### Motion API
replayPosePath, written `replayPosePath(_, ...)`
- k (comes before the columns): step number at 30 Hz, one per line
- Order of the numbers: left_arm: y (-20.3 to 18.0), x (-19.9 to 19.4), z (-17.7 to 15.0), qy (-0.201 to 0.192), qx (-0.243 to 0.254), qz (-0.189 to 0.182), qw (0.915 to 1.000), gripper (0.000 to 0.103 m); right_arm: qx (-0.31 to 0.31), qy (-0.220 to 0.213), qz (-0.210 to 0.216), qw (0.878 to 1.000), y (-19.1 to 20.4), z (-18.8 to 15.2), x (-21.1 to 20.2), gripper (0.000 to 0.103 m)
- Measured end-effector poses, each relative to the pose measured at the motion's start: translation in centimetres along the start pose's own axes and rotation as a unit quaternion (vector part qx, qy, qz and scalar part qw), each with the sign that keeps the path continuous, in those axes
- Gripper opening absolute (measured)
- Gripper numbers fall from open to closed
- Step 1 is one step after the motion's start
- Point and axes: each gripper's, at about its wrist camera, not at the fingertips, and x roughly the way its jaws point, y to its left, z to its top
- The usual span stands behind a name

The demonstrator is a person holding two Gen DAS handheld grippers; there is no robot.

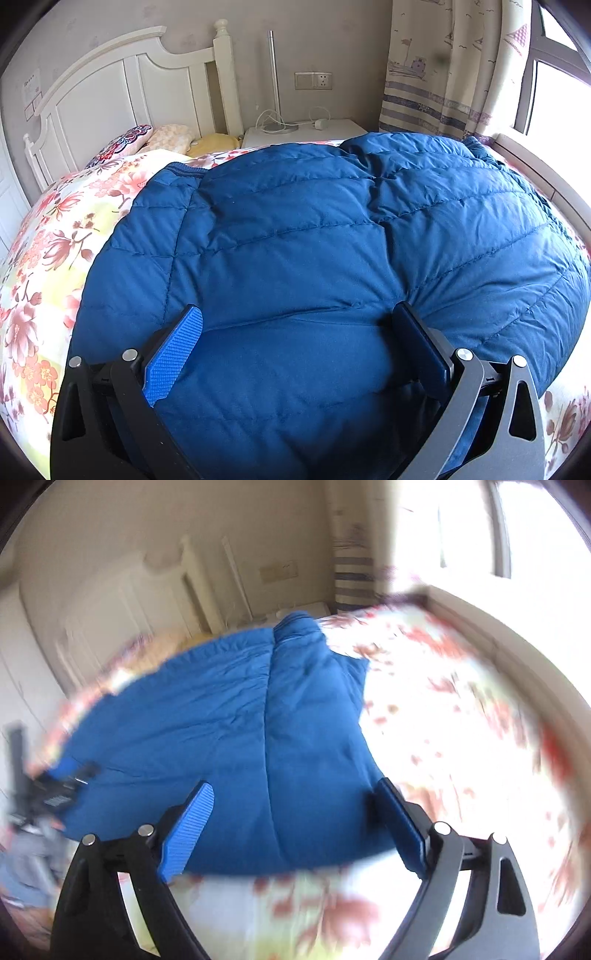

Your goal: Fold large clothes

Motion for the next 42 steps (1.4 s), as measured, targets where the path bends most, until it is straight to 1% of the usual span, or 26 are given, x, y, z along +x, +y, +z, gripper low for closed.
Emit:
replayPosePath(1, 0.1, 0.0, 0.0, 0.0, 0.0, -0.001, 1.0, 0.099, 0.016, 0.003, 0.007, 1.0, -0.5, -0.5, -0.6, 0.088)
replayPosePath(3, 0.1, 0.1, 0.0, 0.0, 0.0, 0.0, 1.0, 0.099, 0.057, 0.029, 0.031, 0.997, -1.5, -1.9, -1.2, 0.088)
replayPosePath(6, 0.1, 0.1, 0.0, 0.002, 0.0, -0.001, 1.0, 0.099, 0.133, 0.073, 0.084, 0.985, -2.7, -4.1, -0.4, 0.088)
replayPosePath(7, 0.2, 0.1, 0.0, 0.003, -0.001, -0.003, 1.0, 0.099, 0.144, 0.073, 0.095, 0.982, -2.9, -4.5, -0.2, 0.088)
replayPosePath(8, 0.3, 0.2, 0.0, 0.003, -0.001, -0.005, 1.0, 0.099, 0.151, 0.061, 0.099, 0.982, -3.0, -4.9, -0.4, 0.087)
replayPosePath(11, 0.3, 0.2, 0.0, 0.004, -0.003, -0.009, 0.9999, 0.099, 0.153, 0.052, 0.108, 0.981, -2.6, -3.7, 1.2, 0.087)
replayPosePath(14, 0.4, 0.3, 0.0, 0.005, -0.006, -0.014, 0.9999, 0.099, 0.17, 0.037, 0.121, 0.977, -2.2, -1.5, 3.9, 0.094)
replayPosePath(17, 0.3, 0.4, 0.0, 0.007, -0.005, -0.014, 0.9999, 0.099, 0.199, 0.019, 0.113, 0.973, -1.6, 0.8, 6.5, 0.094)
replayPosePath(18, 0.3, 0.4, 0.0, 0.007, -0.005, -0.012, 0.9999, 0.099, 0.198, 0.012, 0.109, 0.974, -1.3, 1.4, 7.2, 0.083)
replayPosePath(19, 0.2, 0.4, 0.0, 0.008, -0.005, -0.011, 0.9999, 0.099, 0.2, 0.007, 0.109, 0.974, -1.0, 1.6, 7.9, 0.061)
replayPosePath(20, 0.2, 0.4, 0.0, 0.008, -0.005, -0.01, 0.9999, 0.099, 0.222, -0.006, 0.127, 0.967, -1.4, 1.4, 8.3, 0.055)
replayPosePath(21, 0.2, 0.4, 0.1, 0.007, -0.006, -0.01, 0.9999, 0.099, 0.24, -0.014, 0.147, 0.96, -1.9, 1.0, 8.2, 0.045)
replayPosePath(22, 0.2, 0.2, 0.1, 0.005, -0.007, -0.013, 0.9999, 0.099, 0.251, -0.02, 0.164, 0.954, -2.5, 0.7, 8.0, 0.038)
replayPosePath(23, 0.2, 0.0, 0.1, 0.004, -0.007, -0.013, 0.9999, 0.099, 0.253, -0.027, 0.178, 0.951, -2.8, 0.4, 7.4, 0.036)
replayPosePath(25, -0.2, -1.0, 0.2, 0.004, -0.011, -0.007, 0.9999, 0.098, 0.245, -0.036, 0.187, 0.951, -2.9, 0.0, 6.3, 0.031)
replayPosePath(27, -1.0, -2.8, 0.5, -0.011, -0.013, -0.023, 0.9996, 0.098, 0.243, -0.041, 0.195, 0.949, -3.2, -0.6, 4.9, 0.029)
replayPosePath(30, -5.0, -6.0, 0.8, -0.042, 0.043, -0.05, 0.9969, 0.098, 0.23, -0.049, 0.2, 0.951, -3.6, -1.6, 2.7, 0.028)
replayPosePath(31, -6.2, -6.3, 0.6, -0.04, 0.059, -0.059, 0.9957, 0.098, 0.227, -0.052, 0.201, 0.951, -3.7, -1.7, 2.2, 0.028)
replayPosePath(32, -7.6, -6.0, 0.3, -0.028, 0.076, -0.058, 0.995, 0.098, 0.226, -0.058, 0.204, 0.951, -3.8, -1.7, 1.4, 0.028)
replayPosePath(34, -10.4, -3.9, -1.1, 0.01, 0.113, -0.048, 0.9924, 0.099, 0.22, -0.074, 0.207, 0.95, -4.1, -1.7, 0.1, 0.028)
replayPosePath(36, -11.4, -3.3, -2.2, 0.001, 0.109, -0.049, 0.9929, 0.099, 0.214, -0.088, 0.202, 0.952, -4.2, -1.7, -1.1, 0.027)
replayPosePath(37, -11.5, -3.6, -2.2, 0.003, 0.109, -0.06, 0.9922, 0.098, 0.21, -0.093, 0.199, 0.953, -4.1, -1.5, -1.5, 0.027)
replayPosePath(39, -10.4, -4.3, -1.6, 0.016, 0.103, -0.109, 0.9886, 0.098, 0.19, -0.102, 0.184, 0.959, -3.2, -0.7, -2.6, 0.027)
replayPosePath(40, -8.6, -5.1, -1.1, 0.019, 0.075, -0.148, 0.986, 0.098, 0.173, -0.109, 0.175, 0.963, -2.3, -0.2, -3.1, 0.027)
replayPosePath(41, -6.5, -5.9, -0.8, 0.012, 0.041, -0.175, 0.9837, 0.098, 0.138, -0.123, 0.158, 0.97, -0.6, 0.6, -4.1, 0.027)
replayPosePath(42, -4.3, -6.8, -0.5, 0.001, 0.006, -0.191, 0.9815, 0.098, 0.104, -0.132, 0.144, 0.975, 1.0, 1.1, -4.8, 0.027)
